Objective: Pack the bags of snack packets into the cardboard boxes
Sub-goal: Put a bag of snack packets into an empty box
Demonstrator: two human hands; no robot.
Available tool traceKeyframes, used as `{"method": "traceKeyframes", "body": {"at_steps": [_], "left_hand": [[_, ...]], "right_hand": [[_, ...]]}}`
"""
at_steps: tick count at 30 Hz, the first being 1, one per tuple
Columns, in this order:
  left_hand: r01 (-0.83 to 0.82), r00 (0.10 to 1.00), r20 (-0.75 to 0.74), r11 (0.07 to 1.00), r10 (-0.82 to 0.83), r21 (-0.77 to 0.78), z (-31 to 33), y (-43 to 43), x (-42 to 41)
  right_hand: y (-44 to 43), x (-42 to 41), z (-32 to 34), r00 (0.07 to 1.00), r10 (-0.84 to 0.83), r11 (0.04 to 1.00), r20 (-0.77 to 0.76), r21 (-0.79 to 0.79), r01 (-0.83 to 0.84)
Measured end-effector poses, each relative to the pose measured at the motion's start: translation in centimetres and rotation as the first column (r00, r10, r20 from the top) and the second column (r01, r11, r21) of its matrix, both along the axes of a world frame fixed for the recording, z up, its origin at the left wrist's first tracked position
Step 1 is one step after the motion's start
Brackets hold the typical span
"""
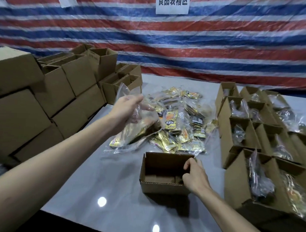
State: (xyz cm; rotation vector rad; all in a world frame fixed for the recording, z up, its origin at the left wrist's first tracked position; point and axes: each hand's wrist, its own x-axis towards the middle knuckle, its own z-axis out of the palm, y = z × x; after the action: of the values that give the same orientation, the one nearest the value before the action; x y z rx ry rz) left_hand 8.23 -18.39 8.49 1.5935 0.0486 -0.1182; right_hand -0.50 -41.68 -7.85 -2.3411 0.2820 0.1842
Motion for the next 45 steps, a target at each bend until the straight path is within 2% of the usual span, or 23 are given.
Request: {"method": "traceKeyframes", "body": {"at_steps": [5,8,12,14,16,18,21,24,26,28,31,34,36,37,40,42,43,45], "left_hand": [[0.156,0.987,-0.04,0.986,-0.159,-0.065,2.4,-3.2,-2.6],[0.298,0.954,-0.053,0.948,-0.294,0.109,1.8,-4.3,-3.2],[0.446,0.886,-0.044,0.822,-0.462,0.355,-1.0,-5.5,-3.8],[0.395,0.88,0.004,0.737,-0.475,0.549,-2.9,-6.2,-4.0],[0.209,0.893,0.083,0.571,-0.442,0.794,-4.9,-6.3,-4.1],[0.111,0.879,0.119,0.442,-0.461,0.89,-6.5,-6.0,-4.2],[0.04,0.823,0.183,0.376,-0.537,0.926,-7.9,-5.7,-4.2],[-0.037,0.791,0.278,0.411,-0.545,0.911,-8.1,-5.6,-3.7],[-0.109,0.705,0.382,0.442,-0.597,0.89,-7.5,-5.8,-3.1],[-0.1,0.564,0.412,0.436,-0.716,0.894,-6.5,-6.0,-2.5],[-0.029,0.383,0.265,0.275,-0.885,0.961,-5.6,-6.2,-1.7],[-0.032,0.304,0.198,0.198,-0.932,0.98,-5.5,-6.3,-1.3],[-0.009,0.34,0.179,0.187,-0.923,0.982,-5.8,-6.5,-1.4],[0.027,0.387,0.127,0.149,-0.913,0.988,-6.3,-6.6,-1.5],[0.302,0.56,-0.229,-0.061,-0.796,0.951,-9.1,-6.8,-2.1],[0.489,0.605,-0.425,-0.107,-0.674,0.866,-11.4,-6.4,-2.6],[0.523,0.627,-0.476,-0.12,-0.617,0.844,-12.4,-6.2,-2.8],[0.477,0.676,-0.497,-0.192,-0.544,0.858,-13.9,-6.3,-3.1]], "right_hand": [[0.0,-0.5,-0.1,1.0,0.017,1.0,-0.014,0.008,-0.017],[0.1,-0.5,0.1,0.999,0.021,1.0,-0.033,-0.013,-0.021],[0.2,-0.4,0.2,0.999,0.032,0.999,-0.021,0.017,-0.032],[0.0,-0.4,0.1,0.999,0.042,0.999,-0.02,0.01,-0.042],[0.0,-0.2,0.0,0.998,0.036,0.999,-0.046,-0.013,-0.037],[0.1,-0.1,0.0,0.998,0.026,0.999,-0.062,-0.029,-0.028],[0.2,0.2,0.0,0.997,0.026,0.999,-0.069,-0.033,-0.028],[0.2,0.4,-0.1,0.997,0.015,1.0,-0.078,-0.026,-0.017],[0.1,0.5,-0.1,0.997,0.014,1.0,-0.076,-0.023,-0.016],[0.0,0.5,-0.1,0.997,0.019,0.999,-0.075,-0.033,-0.022],[0.2,0.4,0.1,0.997,0.026,0.998,-0.068,-0.055,-0.03],[0.2,0.4,0.2,0.998,0.035,0.996,-0.058,-0.079,-0.04],[0.3,0.4,0.2,0.997,0.035,0.996,-0.063,-0.08,-0.04],[0.3,0.4,0.2,0.997,0.03,0.996,-0.069,-0.078,-0.035],[0.3,0.3,0.2,0.995,0.03,0.997,-0.093,-0.074,-0.037],[0.3,0.3,0.3,0.994,0.028,0.997,-0.106,-0.075,-0.036],[0.3,0.3,0.4,0.993,0.029,0.997,-0.11,-0.074,-0.037],[0.3,0.5,0.5,0.993,0.032,0.997,-0.113,-0.069,-0.04]]}}
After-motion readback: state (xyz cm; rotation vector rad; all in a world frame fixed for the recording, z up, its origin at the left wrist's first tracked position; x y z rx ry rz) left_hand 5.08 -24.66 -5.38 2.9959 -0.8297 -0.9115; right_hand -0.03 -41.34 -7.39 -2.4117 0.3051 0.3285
